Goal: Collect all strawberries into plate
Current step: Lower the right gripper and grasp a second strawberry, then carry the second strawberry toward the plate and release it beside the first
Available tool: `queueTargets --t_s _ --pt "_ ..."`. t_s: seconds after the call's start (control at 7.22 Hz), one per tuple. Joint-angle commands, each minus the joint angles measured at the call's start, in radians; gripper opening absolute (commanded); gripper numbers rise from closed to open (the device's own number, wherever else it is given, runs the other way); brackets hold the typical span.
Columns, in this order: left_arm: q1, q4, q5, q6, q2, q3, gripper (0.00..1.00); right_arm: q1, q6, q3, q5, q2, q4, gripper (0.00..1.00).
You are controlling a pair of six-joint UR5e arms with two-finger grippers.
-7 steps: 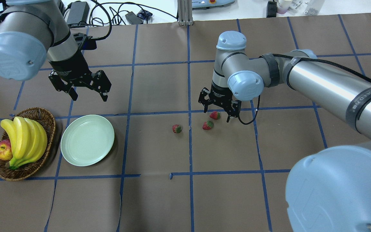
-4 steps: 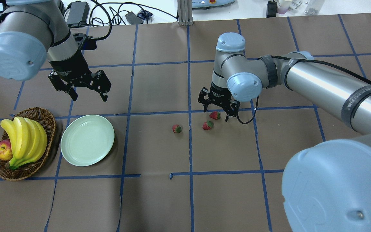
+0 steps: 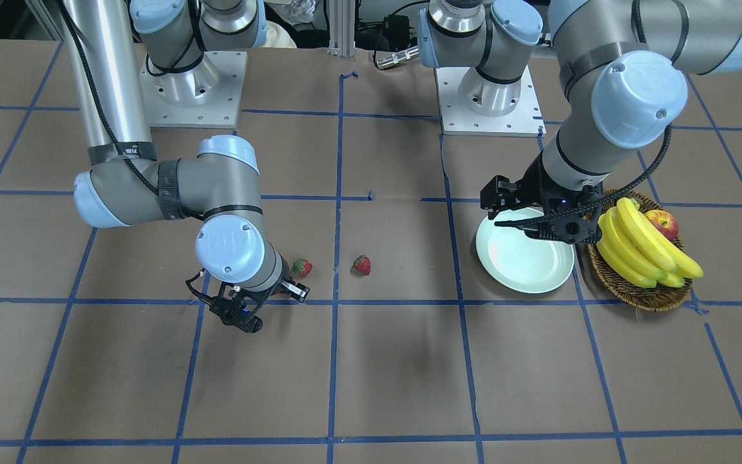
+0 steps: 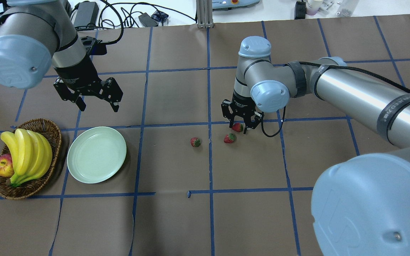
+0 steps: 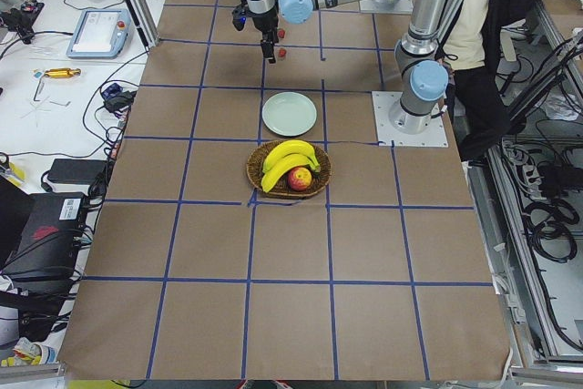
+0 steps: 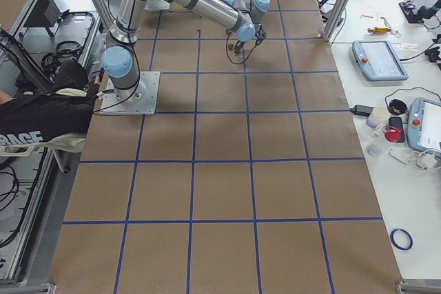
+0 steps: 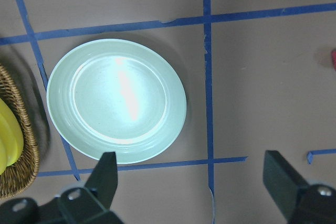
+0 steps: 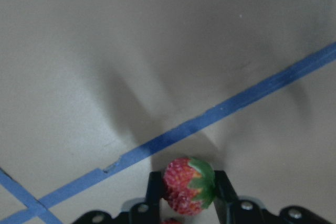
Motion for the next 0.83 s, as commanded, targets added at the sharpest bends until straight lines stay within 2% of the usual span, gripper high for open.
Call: queueTargets --t_s 0.0,0.28,0.42,0.55,0.69 --pt "0.000 0.000 0.000 0.000 0.004 0.001 1.00 -0.001 -0.006 -0.030 -0.012 -0.024 0.005 0.00" --pt "0.000 -0.001 0.002 -0.002 0.003 0.000 1.00 0.040 -0.015 -0.136 0.002 -0.090 0.081 0.00" --pt "0.002 -0.003 0.002 -0.002 0.003 0.000 1.00 0.117 -0.018 -0.165 0.002 -0.084 0.082 0.00" --pt "0.002 -0.003 0.003 -0.002 0.001 -0.003 1.00 0.171 -0.024 -0.168 0.008 -0.082 0.079 0.00" --pt "0.005 -0.003 0.005 0.000 0.001 -0.003 1.00 0.224 -0.039 -0.170 0.064 -0.065 0.065 0.00"
